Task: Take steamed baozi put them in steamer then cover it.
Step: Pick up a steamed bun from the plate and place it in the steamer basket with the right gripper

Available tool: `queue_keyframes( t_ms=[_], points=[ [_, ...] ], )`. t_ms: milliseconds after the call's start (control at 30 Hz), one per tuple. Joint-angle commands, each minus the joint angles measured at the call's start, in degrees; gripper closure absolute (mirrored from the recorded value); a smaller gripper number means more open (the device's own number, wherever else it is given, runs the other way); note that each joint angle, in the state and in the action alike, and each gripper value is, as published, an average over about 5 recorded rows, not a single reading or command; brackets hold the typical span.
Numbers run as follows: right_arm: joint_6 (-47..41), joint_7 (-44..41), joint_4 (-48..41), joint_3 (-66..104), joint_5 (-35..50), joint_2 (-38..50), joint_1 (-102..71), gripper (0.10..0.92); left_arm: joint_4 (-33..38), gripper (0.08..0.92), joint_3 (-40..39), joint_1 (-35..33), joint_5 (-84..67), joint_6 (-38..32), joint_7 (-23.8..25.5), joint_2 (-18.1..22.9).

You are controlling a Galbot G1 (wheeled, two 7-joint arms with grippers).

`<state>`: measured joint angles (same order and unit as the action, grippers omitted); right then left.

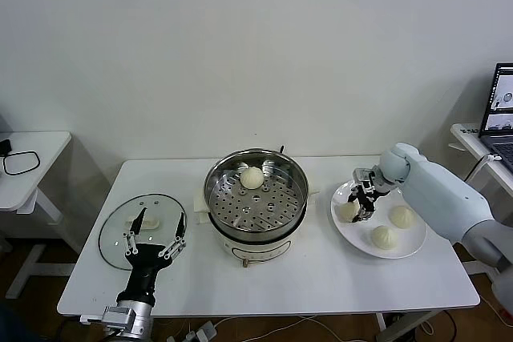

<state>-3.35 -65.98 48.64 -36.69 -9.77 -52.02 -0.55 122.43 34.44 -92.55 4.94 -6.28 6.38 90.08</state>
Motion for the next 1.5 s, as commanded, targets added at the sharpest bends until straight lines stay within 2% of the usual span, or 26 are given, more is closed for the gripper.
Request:
queue_keyframes(
  t_ms=[33, 167, 400, 567, 733, 967, 1233, 1500],
  points=[
    [-1.9, -0.2, 7.0, -5.3, 7.2, 5.8, 5.0, 0.366, 0.2, 0.177, -0.5, 0.1, 0.0, 0.2, -0.2, -0.1],
    [-4.5, 0.3, 14.3, -13.1, 15.9, 11.1, 12.3, 0.371, 0.3, 0.177, -0.8, 0.2, 0.0, 0.3, -0.3, -0.3],
    [-13.2, 2.0, 33.6, -33.6, 33.1, 17.9, 33.2, 0.372, 0.1, 0.177, -0.8, 0.7, -0.1, 0.2, -0.2, -0.4],
    [-19.3, 1.8, 42.0, -45.7, 42.8, 16.2, 48.6, 0.372, 0.5, 0.177, -0.9, 0.8, -0.2, 0.1, -0.1, -0.7],
    [-24.1, 1.3, 45.6, -50.6, 48.1, 10.6, 56.1, 0.372, 0.7, 0.177, -0.5, 0.9, -0.3, -0.2, 0.0, -0.9],
    [-27.0, 3.5, 40.9, -47.7, 50.2, -3.4, 51.4, 0.372, 0.5, 0.177, 0.7, 1.2, -0.8, -0.3, 0.3, -1.1],
    [-27.6, 4.2, 27.5, -42.2, 47.7, -19.5, 41.9, 0.372, 0.3, 0.177, 3.1, 1.5, -1.9, -0.1, 0.8, -1.5],
    [-27.2, 3.6, 14.1, -39.5, 43.8, -30.0, 34.5, 0.372, -0.5, 0.177, 4.0, 1.9, -2.2, 0.0, 1.1, -1.4]
  ],
)
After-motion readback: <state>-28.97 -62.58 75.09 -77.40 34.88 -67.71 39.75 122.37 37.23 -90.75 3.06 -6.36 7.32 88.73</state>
